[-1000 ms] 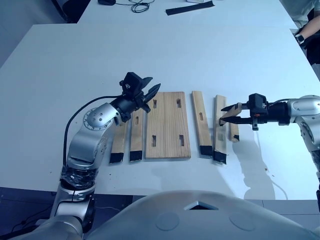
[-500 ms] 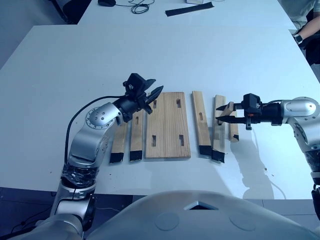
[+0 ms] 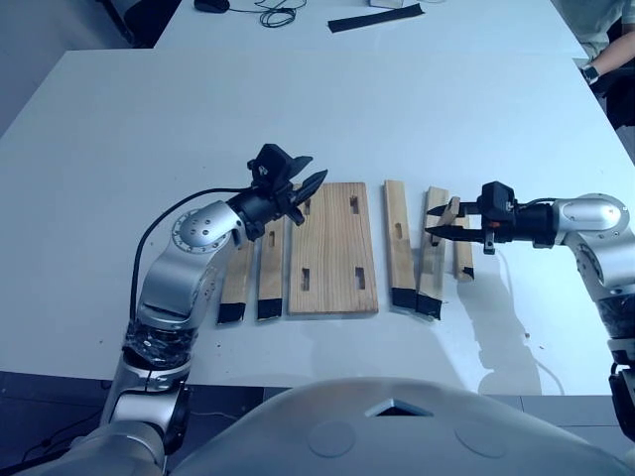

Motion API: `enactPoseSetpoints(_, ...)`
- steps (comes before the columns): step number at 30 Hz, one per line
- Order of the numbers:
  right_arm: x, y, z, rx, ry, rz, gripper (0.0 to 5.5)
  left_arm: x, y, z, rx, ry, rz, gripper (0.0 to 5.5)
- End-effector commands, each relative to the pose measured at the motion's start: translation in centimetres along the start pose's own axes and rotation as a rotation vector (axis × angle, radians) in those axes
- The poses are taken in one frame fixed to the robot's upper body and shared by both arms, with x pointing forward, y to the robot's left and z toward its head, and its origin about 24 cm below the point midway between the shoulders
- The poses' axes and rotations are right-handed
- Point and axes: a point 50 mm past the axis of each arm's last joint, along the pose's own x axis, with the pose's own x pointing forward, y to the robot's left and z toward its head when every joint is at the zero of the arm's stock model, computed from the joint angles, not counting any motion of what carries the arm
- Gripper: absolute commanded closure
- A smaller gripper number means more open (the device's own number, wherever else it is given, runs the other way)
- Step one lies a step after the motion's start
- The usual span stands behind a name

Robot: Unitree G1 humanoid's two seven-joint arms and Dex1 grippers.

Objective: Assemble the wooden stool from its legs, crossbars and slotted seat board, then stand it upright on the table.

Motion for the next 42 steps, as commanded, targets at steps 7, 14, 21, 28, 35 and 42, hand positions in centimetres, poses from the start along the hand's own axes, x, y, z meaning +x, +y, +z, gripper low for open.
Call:
enactPoseSetpoints(7,0.6,1.7,-5.7,0.1,0.175,-0.091,2.72,0.2,0.3,0.3,0.028,0.003,-0.012,3.8)
enactPoseSetpoints(14,-0.6,0.2,-2.6,0.034,0.082,-0.143,2.12,0.2,0.4,0.3,0.028,-0.004,0.007,3.8)
enactPoseSetpoints(21,-2.5,0.4,1.8,-0.006,-0.01,-0.15,2.12,0.0,0.5,0.1,0.025,-0.012,0.038,3.8)
enactPoseSetpoints(28,-3.0,2.1,5.7,-0.037,-0.094,-0.113,2.12,-0.1,0.4,0.0,0.024,-0.015,0.052,3.8)
enactPoseSetpoints(35,-1.6,2.0,10.0,-0.064,-0.299,-0.17,2.12,0.2,0.3,0.1,0.024,-0.024,0.055,3.8)
enactPoseSetpoints(42,0.0,1.6,8.8,-0.016,-0.295,-0.177,3.14,0.4,0.3,0.1,0.022,-0.03,0.06,3.8)
